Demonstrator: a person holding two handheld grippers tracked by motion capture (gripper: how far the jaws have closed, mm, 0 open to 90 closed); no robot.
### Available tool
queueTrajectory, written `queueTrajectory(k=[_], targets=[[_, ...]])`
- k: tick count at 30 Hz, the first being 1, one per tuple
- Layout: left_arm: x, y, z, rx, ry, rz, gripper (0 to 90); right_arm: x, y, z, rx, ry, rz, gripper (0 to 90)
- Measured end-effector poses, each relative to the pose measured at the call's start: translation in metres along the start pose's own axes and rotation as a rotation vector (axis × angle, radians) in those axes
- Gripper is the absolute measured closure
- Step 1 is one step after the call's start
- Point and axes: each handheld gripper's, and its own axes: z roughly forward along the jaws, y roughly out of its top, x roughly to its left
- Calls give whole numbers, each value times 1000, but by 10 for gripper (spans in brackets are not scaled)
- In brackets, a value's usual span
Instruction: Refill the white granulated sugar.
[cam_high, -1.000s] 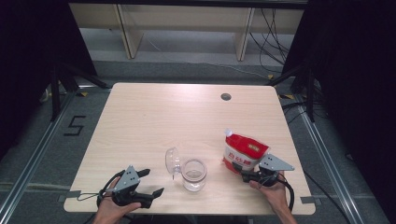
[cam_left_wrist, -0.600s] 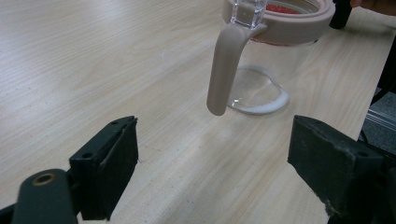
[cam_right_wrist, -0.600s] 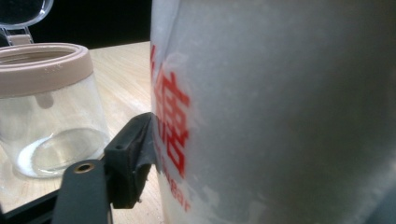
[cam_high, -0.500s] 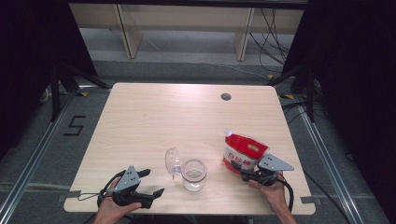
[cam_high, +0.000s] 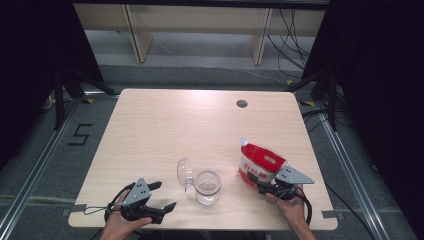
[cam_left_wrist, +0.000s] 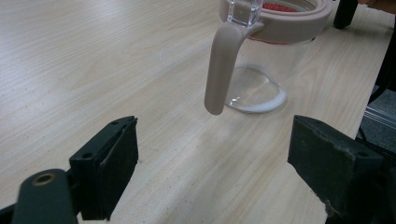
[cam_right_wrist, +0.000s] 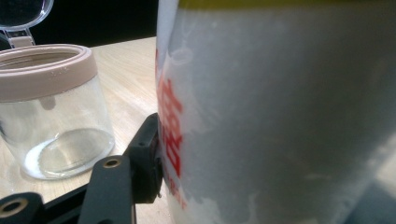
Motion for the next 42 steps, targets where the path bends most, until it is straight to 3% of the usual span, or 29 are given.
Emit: queueTrajectory(k=[1, 3, 4, 7, 12, 13, 14, 15, 16, 21, 22, 23, 28, 32, 33, 34, 35, 37, 39, 40, 42], targets=[[0, 0, 0, -3, 0, -2, 157, 4, 0, 1, -14, -19, 27, 436], [-1, 0, 0, -11, 0, -17, 157, 4, 0, 0, -15, -23, 20, 437], [-2, 0, 0, -12, 3, -37, 156, 3, 1, -1, 10, -4, 0, 439], [-2, 0, 0, -12, 3, -37, 157, 2, 1, 0, 10, 11, -13, 439], [0, 0, 0, 1, -6, 3, 156, 1, -1, 0, -5, 8, -5, 436], [-1, -1, 1, -1, -3, -12, 156, 1, -1, 1, -19, -8, -6, 429], [-2, -1, 1, -2, -2, -29, 157, 2, -2, 0, -17, 8, 37, 421], [-2, -1, 2, -8, -2, -35, 157, 2, -2, 0, -17, 8, 37, 421], [-1, 0, 1, -5, -6, -3, 157, 0, -2, 3, -42, 25, 20, 406], [0, 0, 1, -3, -6, -3, 157, 0, -3, 5, -57, 20, 22, 412], [-2, -1, 2, -9, -4, -35, 157, -1, -2, 4, -58, 15, 12, 419], [-3, -1, 2, -12, -4, -39, 156, -1, -3, 4, -53, 20, 18, 424], [0, 0, 0, 1, -5, 2, 157, 2, -1, 2, -21, 11, 36, 442], [-1, 0, 0, 0, 2, -24, 157, 2, 1, 1, -33, 2, 18, 448], [-1, 0, 0, 0, 3, -23, 157, 4, 3, -1, -20, -11, -3, 452], [1, 0, 0, -1, -2, 4, 157, 6, 4, -2, -10, -7, -5, 453], [0, 0, 0, 2, -1, 6, 157, 5, 5, -3, -17, -2, -34, 454], [0, 0, 0, -5, -8, -4, 157, 7, 6, -5, -13, 19, -31, 455], [0, 0, -1, -10, -8, -27, 157, 8, 10, -9, -10, 11, -52, 455], [2, 0, -1, -11, -6, -12, 157, 12, 12, -12, -12, -3, -44, 456], [2, 0, -1, -10, -5, -16, 157, 13, 17, -15, -28, -18, -80, 456]])
